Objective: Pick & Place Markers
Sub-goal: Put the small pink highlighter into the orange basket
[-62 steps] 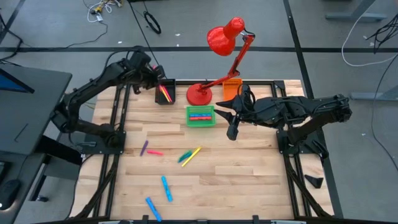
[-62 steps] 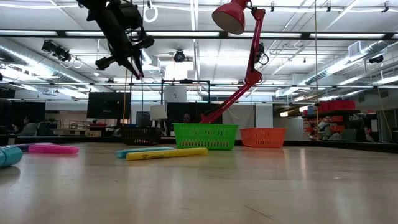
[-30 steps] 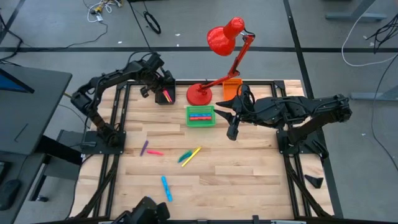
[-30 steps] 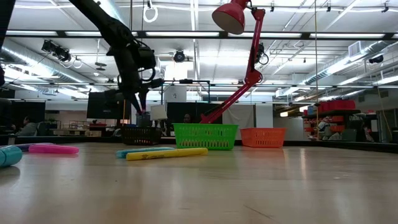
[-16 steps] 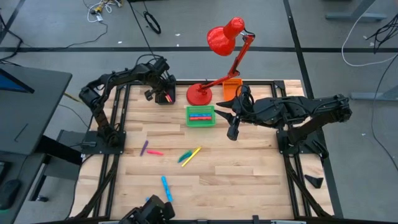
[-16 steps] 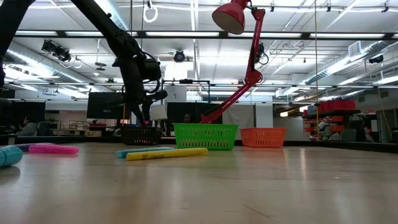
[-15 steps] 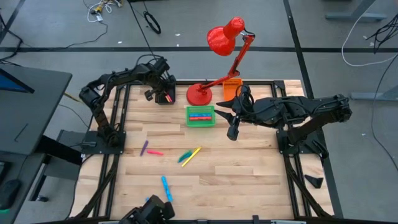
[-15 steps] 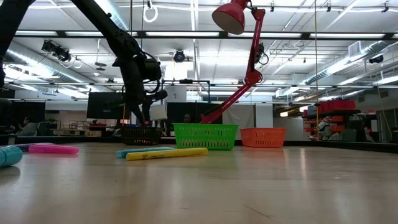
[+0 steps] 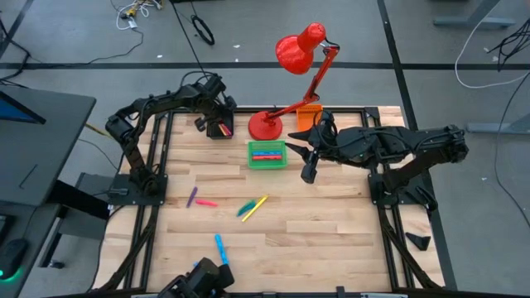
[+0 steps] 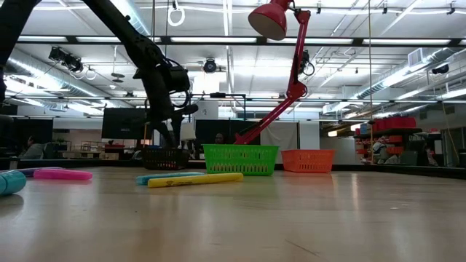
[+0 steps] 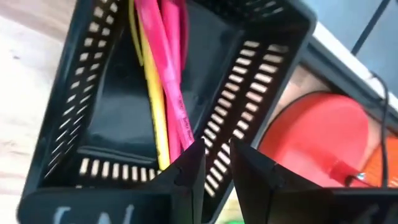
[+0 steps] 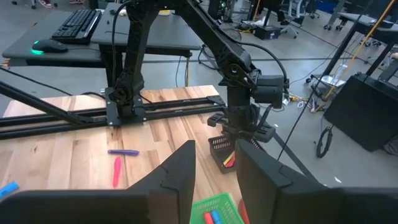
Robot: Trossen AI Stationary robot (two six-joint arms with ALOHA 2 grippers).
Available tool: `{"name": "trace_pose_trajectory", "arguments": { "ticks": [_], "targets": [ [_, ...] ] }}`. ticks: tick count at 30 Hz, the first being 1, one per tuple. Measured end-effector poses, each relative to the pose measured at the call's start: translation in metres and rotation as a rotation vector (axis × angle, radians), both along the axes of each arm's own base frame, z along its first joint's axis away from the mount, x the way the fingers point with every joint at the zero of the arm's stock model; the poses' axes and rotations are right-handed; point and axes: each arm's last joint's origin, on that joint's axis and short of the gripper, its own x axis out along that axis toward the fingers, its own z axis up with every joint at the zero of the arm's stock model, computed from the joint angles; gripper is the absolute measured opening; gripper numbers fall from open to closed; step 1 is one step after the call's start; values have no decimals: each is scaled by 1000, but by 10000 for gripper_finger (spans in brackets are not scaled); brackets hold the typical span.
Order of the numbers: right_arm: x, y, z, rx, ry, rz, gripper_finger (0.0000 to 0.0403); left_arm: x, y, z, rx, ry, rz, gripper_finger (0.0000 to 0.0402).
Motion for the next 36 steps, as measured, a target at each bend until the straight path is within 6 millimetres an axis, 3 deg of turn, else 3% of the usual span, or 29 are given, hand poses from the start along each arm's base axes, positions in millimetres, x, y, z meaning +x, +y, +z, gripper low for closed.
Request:
{"name": "trace_pose_trajectory", "arguments": {
  "ticks": [12,20,26,36],
  "targets": [
    [0,0,0,0,0,0,117,3,3,2,41,-31,-27,93],
    [0,0,0,-27,11,9,117,4,1,13,79,-90,-119,188],
    [0,0,0,-61,23,21,116,-1,-4,35,171,-150,-306,231],
    [1,0,2,-20,-10,7,116,-4,-35,87,398,-303,-704,224]
  ]
}}
